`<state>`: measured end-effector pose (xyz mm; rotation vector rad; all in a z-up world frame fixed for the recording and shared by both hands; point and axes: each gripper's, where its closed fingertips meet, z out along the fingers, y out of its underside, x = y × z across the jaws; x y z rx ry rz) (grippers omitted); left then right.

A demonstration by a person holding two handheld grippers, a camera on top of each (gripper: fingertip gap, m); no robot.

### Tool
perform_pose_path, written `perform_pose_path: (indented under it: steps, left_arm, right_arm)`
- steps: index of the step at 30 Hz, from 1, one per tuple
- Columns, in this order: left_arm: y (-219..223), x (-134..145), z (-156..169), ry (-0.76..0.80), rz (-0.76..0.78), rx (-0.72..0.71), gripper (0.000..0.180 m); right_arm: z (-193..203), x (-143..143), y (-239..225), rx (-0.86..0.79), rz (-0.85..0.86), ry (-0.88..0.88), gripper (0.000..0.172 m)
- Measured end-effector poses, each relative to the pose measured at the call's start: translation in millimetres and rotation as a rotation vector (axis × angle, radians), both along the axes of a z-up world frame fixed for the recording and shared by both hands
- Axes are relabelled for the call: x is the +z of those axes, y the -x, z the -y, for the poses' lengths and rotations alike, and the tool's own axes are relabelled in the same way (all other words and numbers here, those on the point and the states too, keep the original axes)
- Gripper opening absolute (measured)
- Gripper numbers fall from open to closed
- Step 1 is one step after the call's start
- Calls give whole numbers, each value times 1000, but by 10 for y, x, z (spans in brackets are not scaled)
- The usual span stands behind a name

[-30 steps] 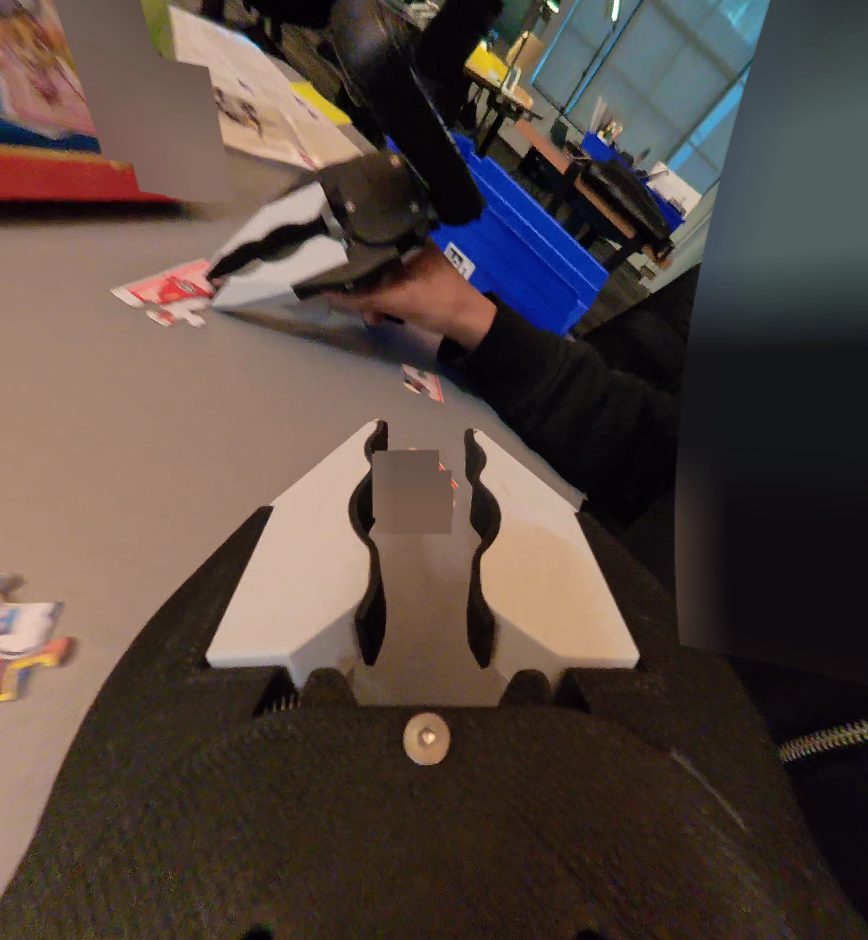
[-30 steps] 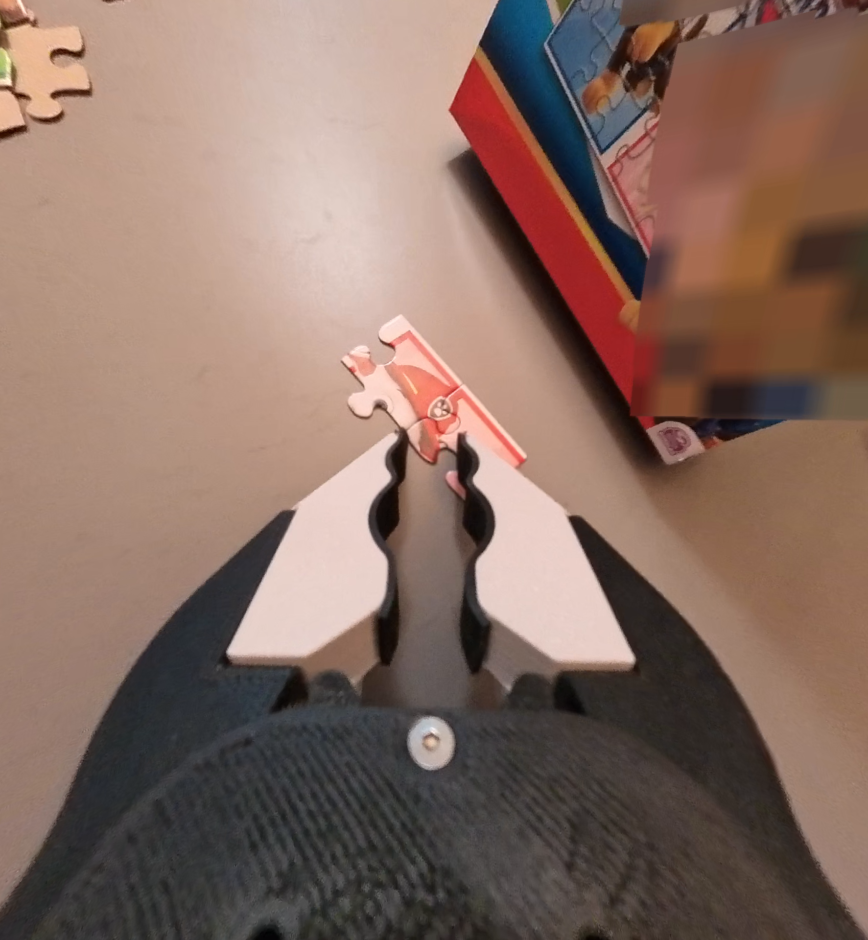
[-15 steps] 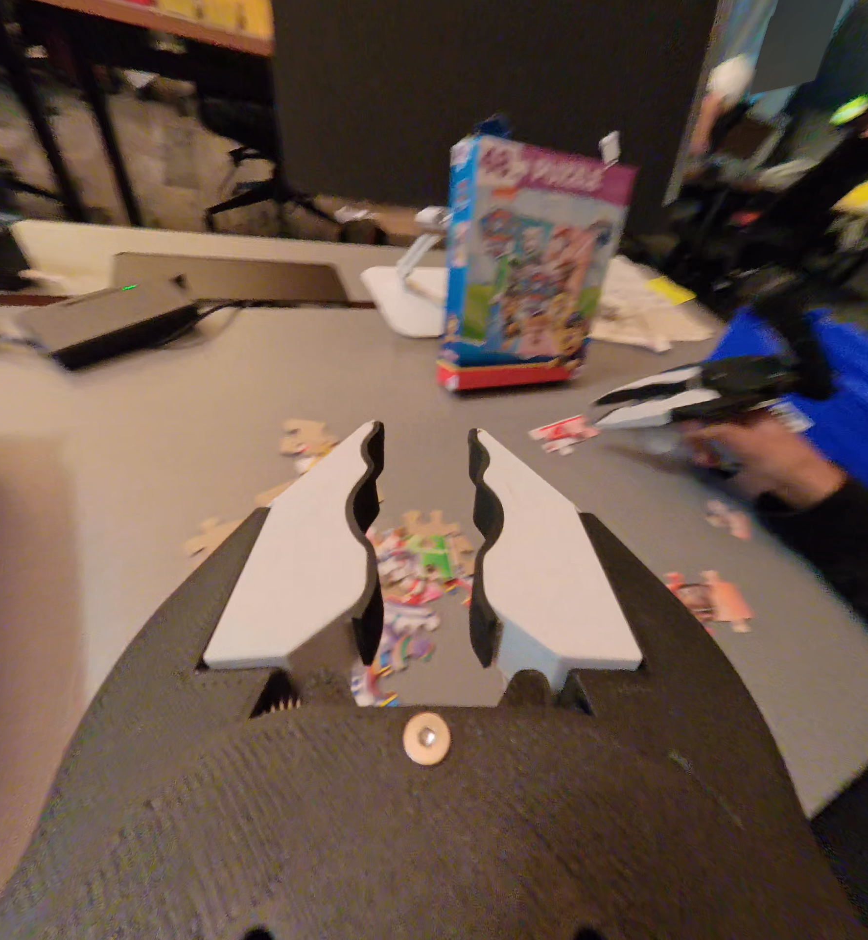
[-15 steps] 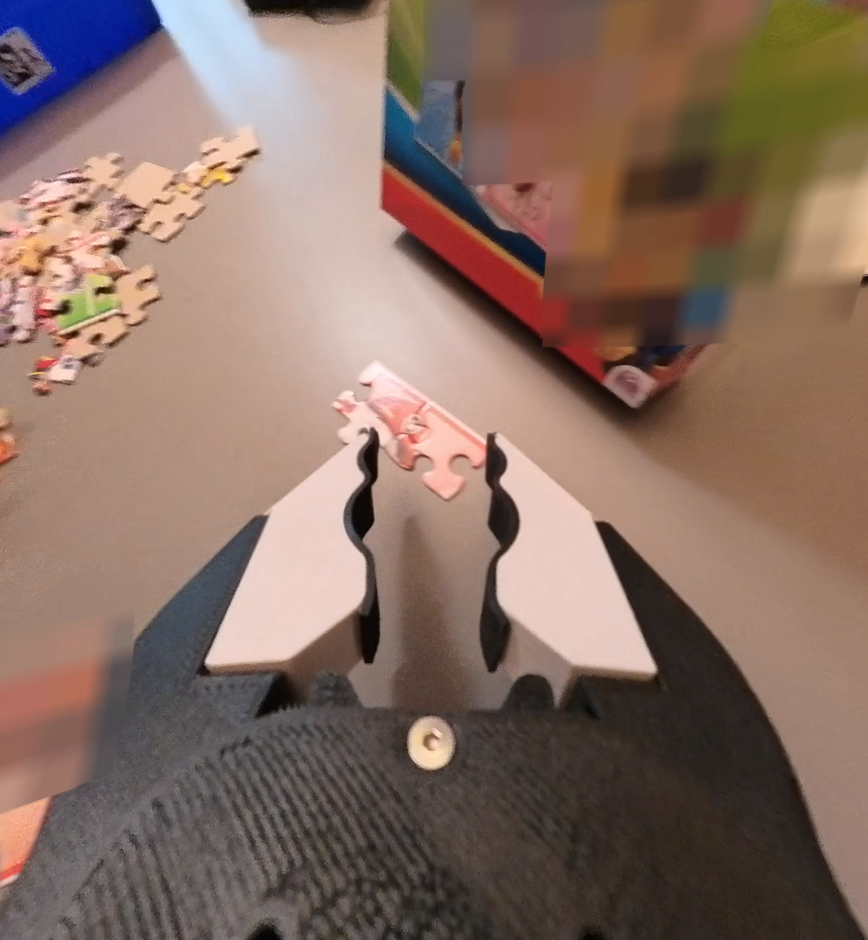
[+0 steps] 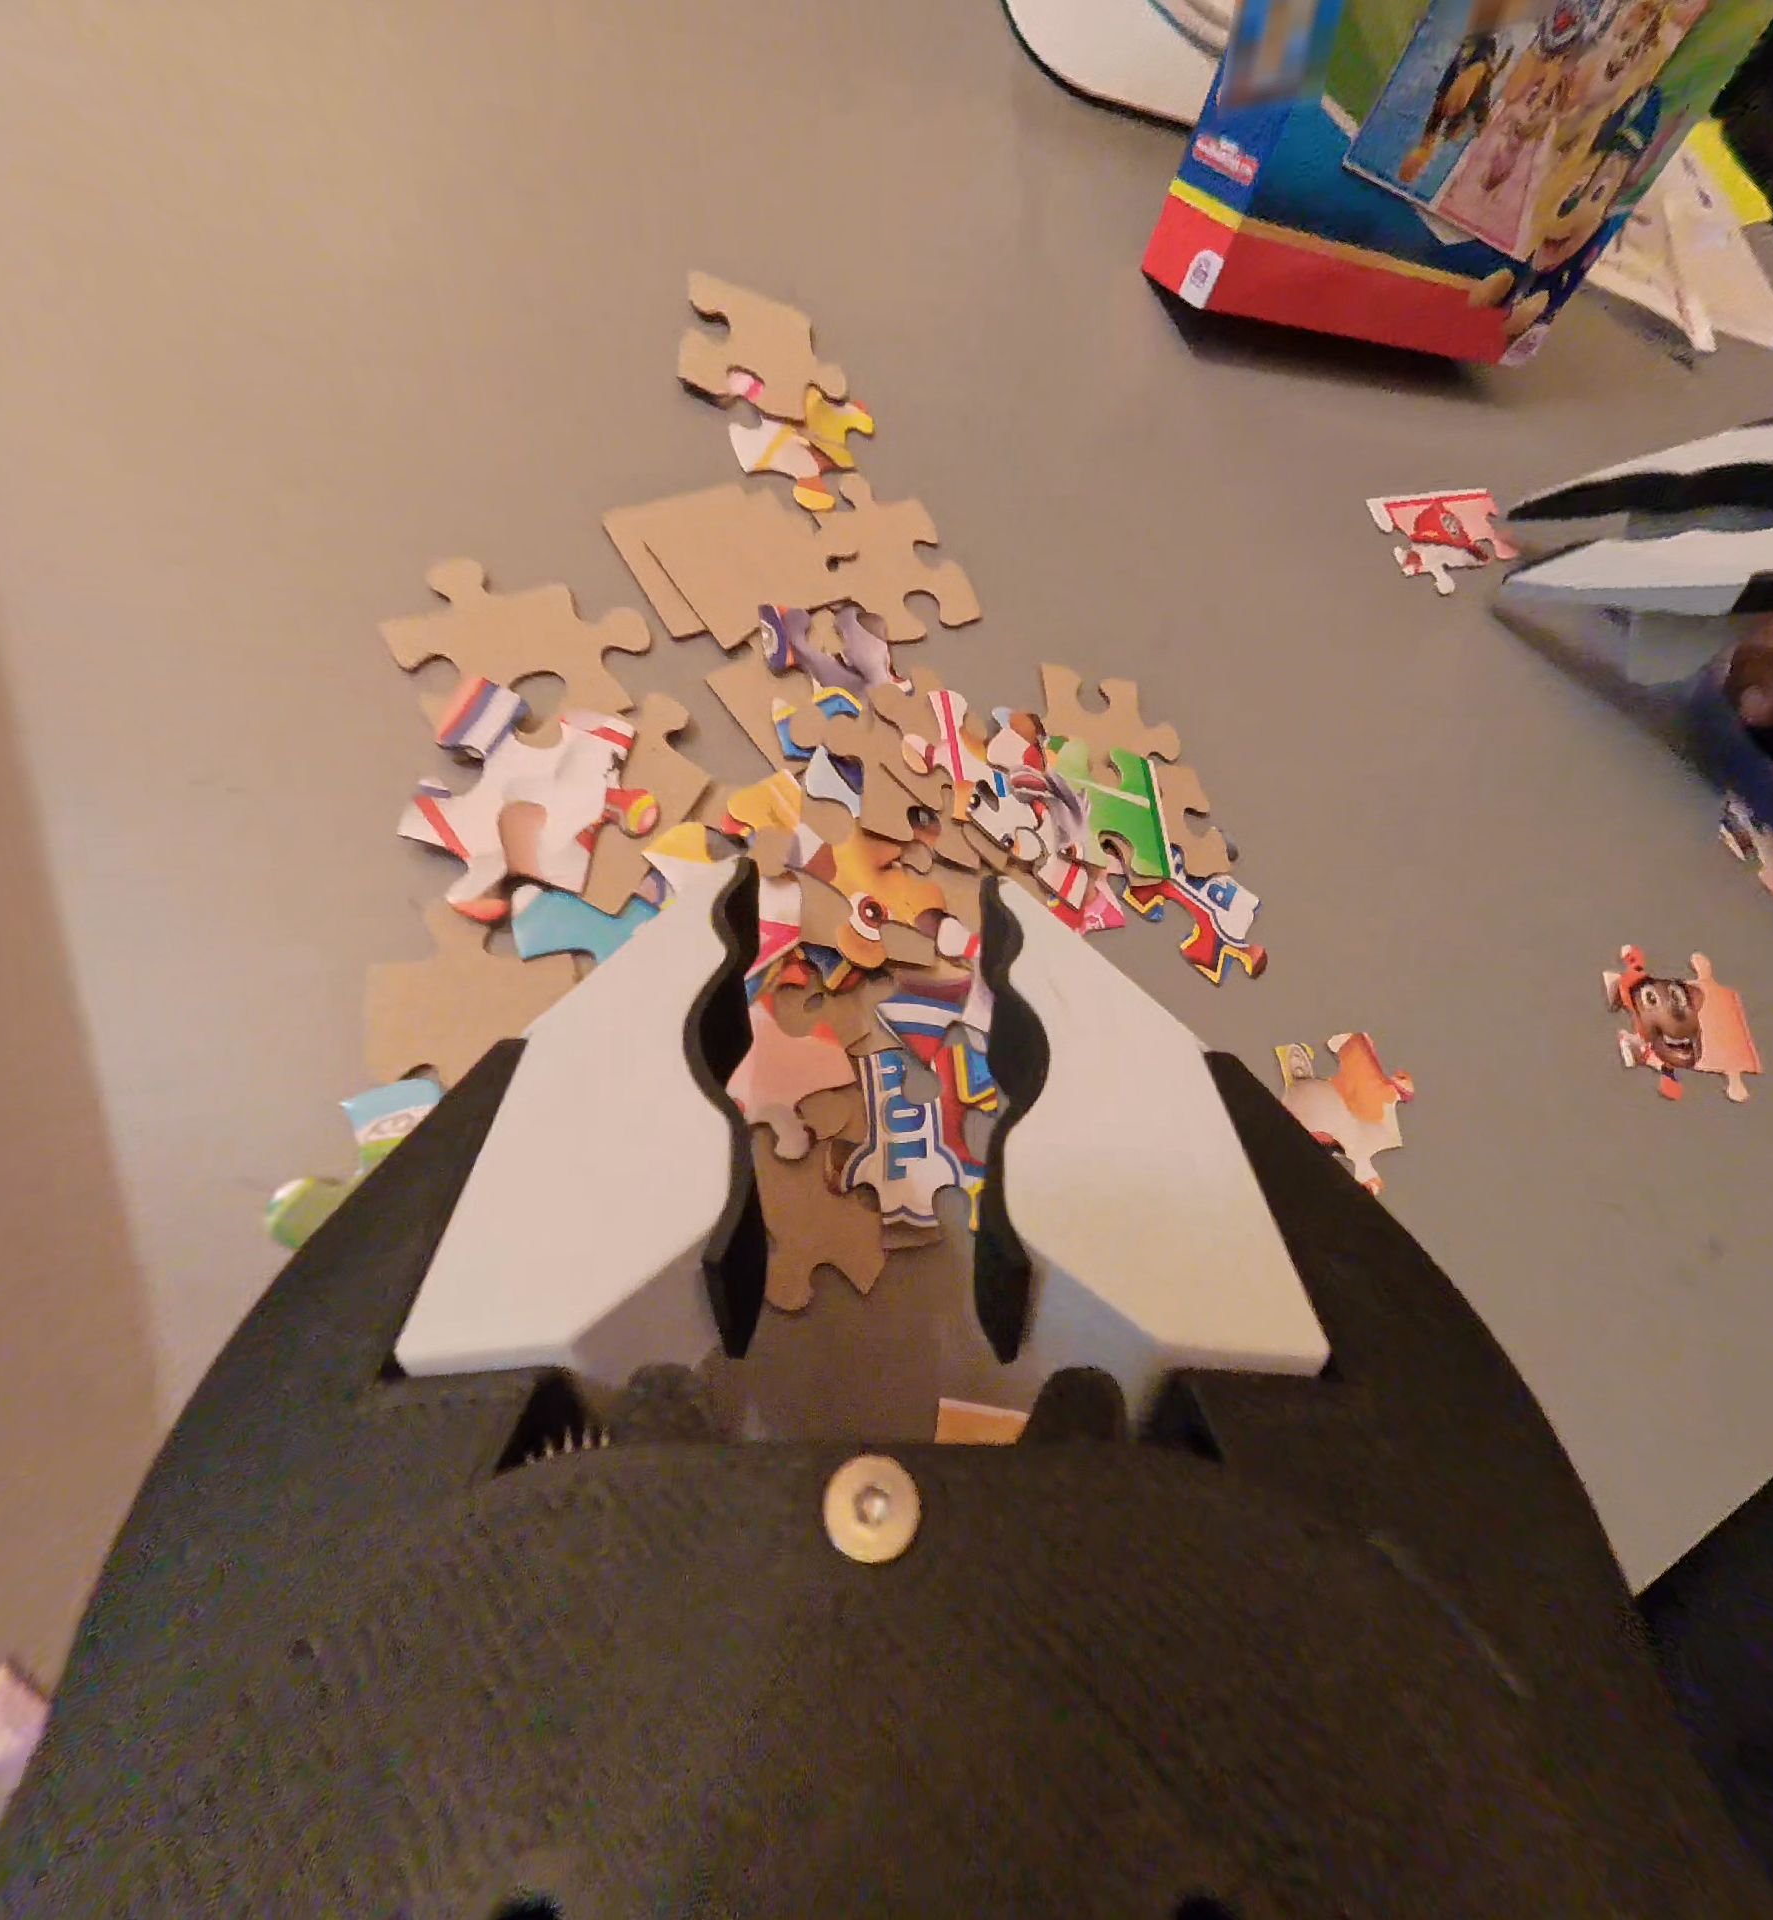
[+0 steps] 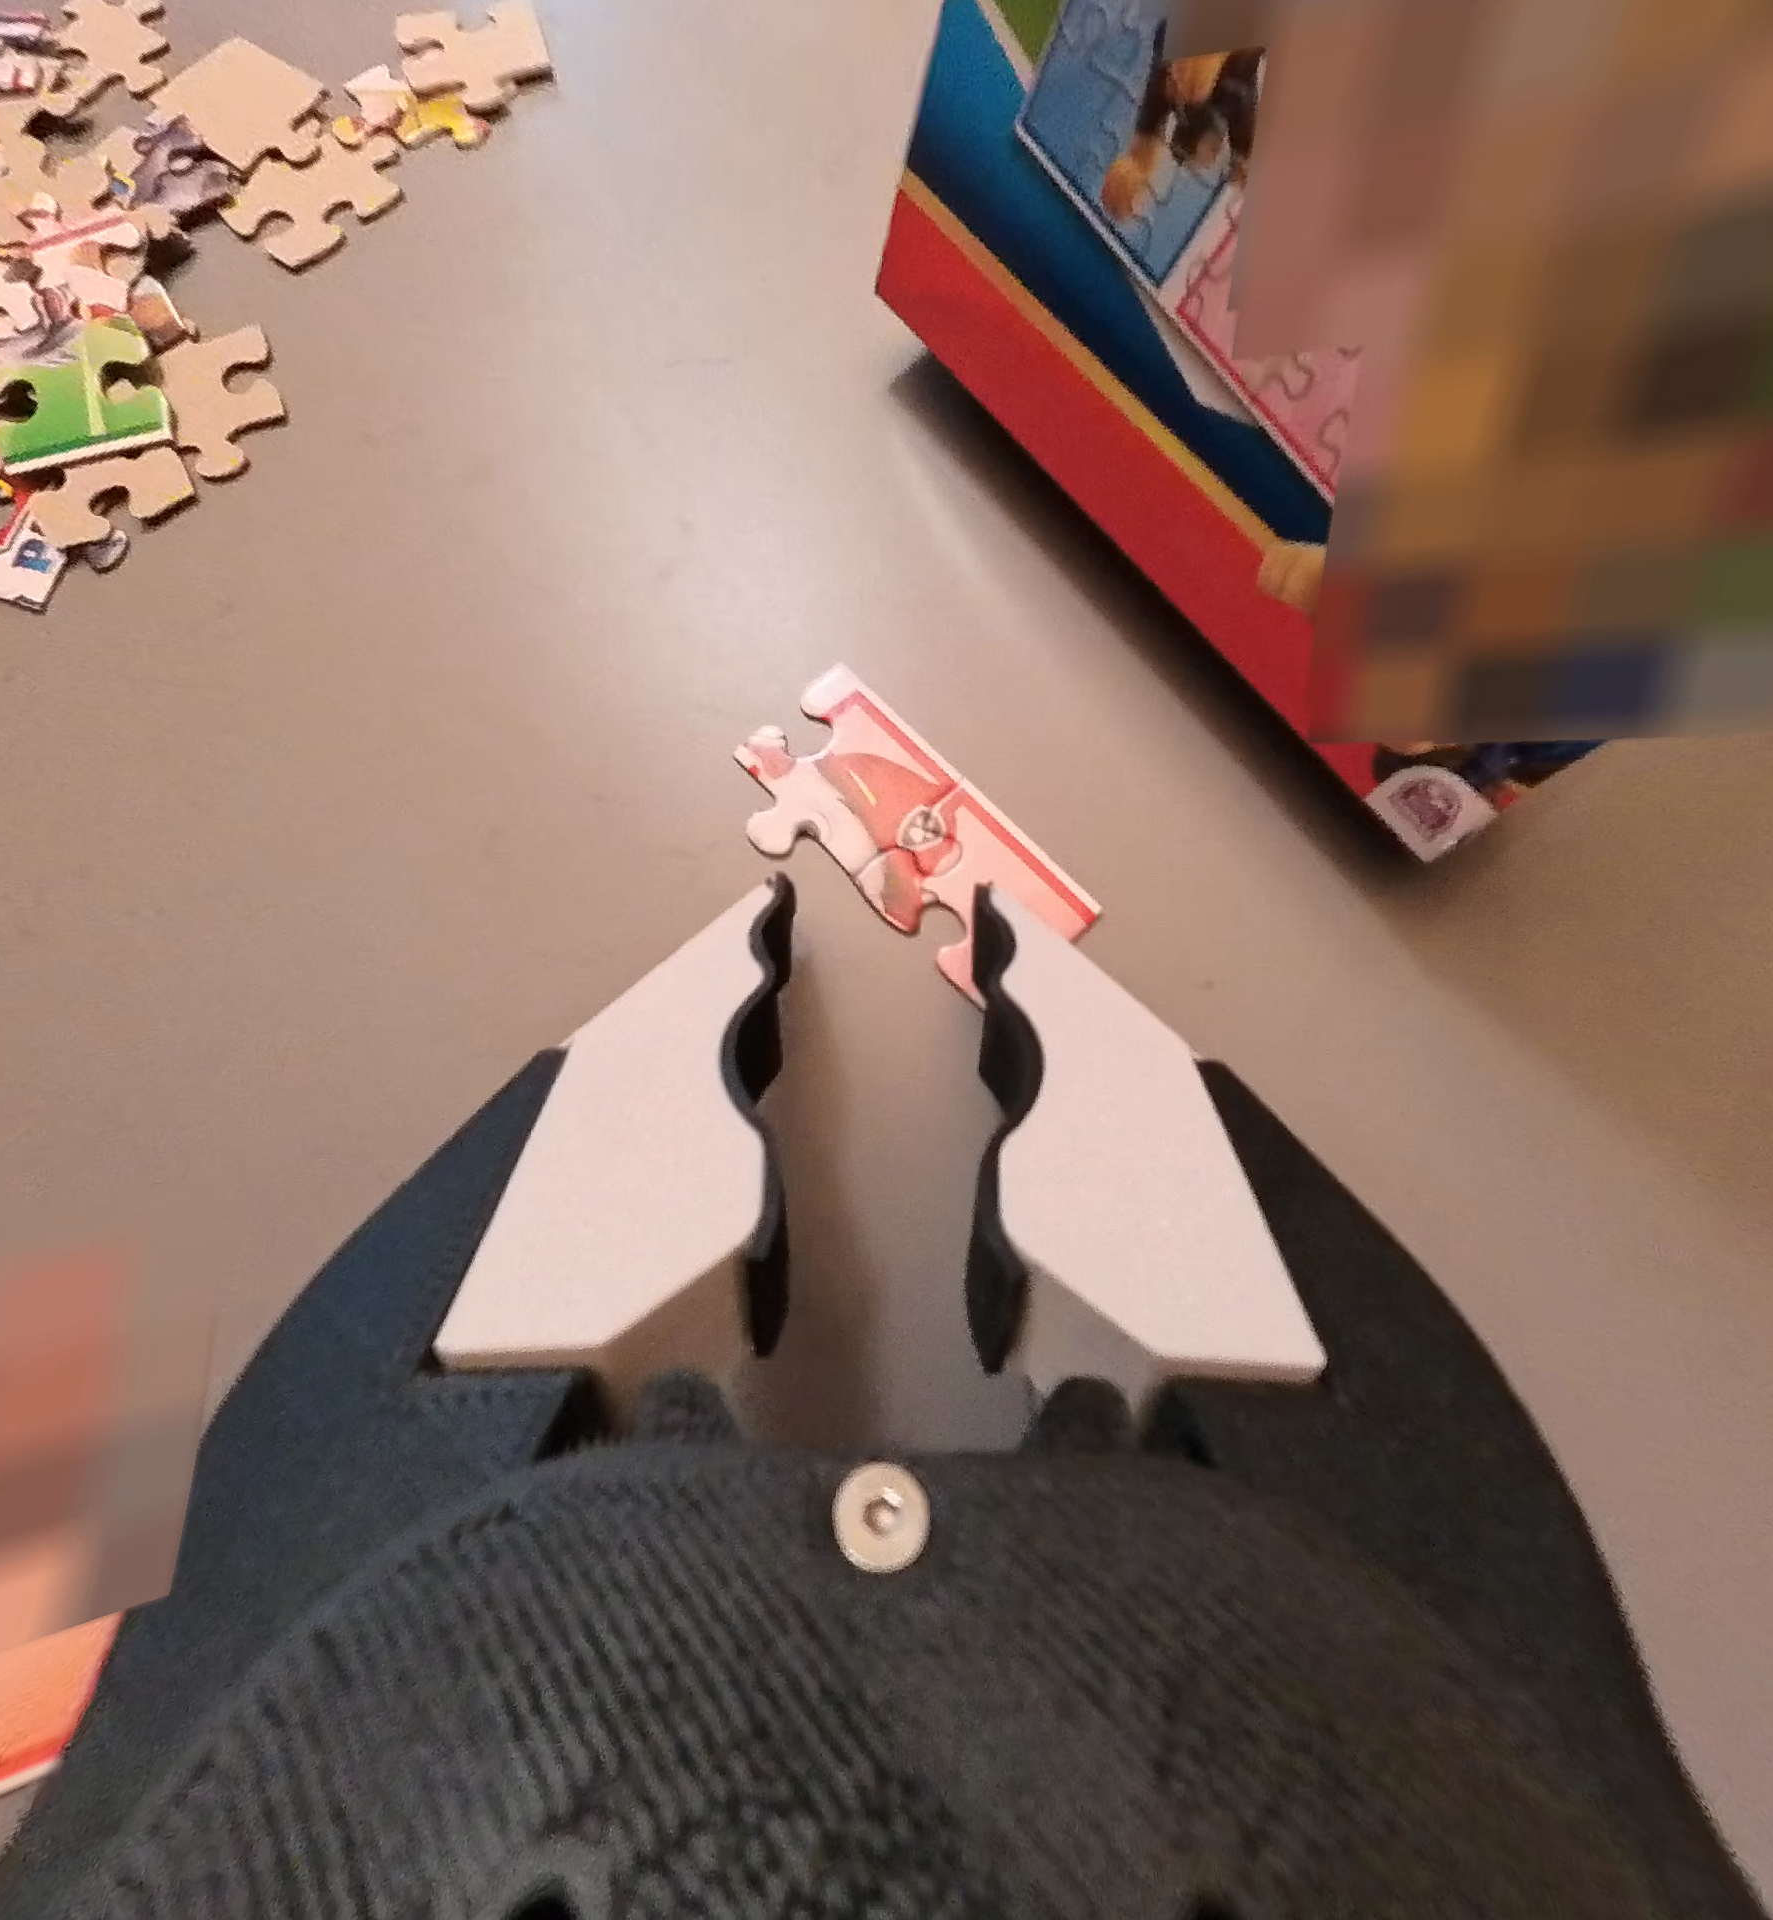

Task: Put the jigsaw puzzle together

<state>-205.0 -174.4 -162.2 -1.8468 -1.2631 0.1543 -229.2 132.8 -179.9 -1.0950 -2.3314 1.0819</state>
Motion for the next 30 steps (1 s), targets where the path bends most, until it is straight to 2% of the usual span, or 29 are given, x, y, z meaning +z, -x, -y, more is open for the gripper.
perform_pose_path:
  steps: [7,10,13,16,20,26,28,30]
  left_arm:
    - [96,-237,-113,189,-44,-15,58]
    - [131,-279,-87,255,-44,9,48]
    - [70,-274,-104,271,-26,-29,32]
    - [18,-249,-113,263,-22,-43,31]
    - [15,-91,-101,218,-51,-21,31]
    - [197,319,24,162,-157,42,31]
    - [190,425,-82,33,-124,15,31]
    - [158,582,-243,-176,-87,-20,31]
  right_arm:
    - [107,161,-34,47,-85,56,29]
    - [113,156,-33,54,-93,59,28]
    - [116,130,-35,60,-88,60,28]
    - [109,137,-26,58,-98,59,27]
    - [126,170,-19,57,-105,80,27]
    - [147,170,-25,66,-112,76,27]
    - [155,195,-20,68,-129,71,27]
    - [222,292,-28,86,-168,89,27]
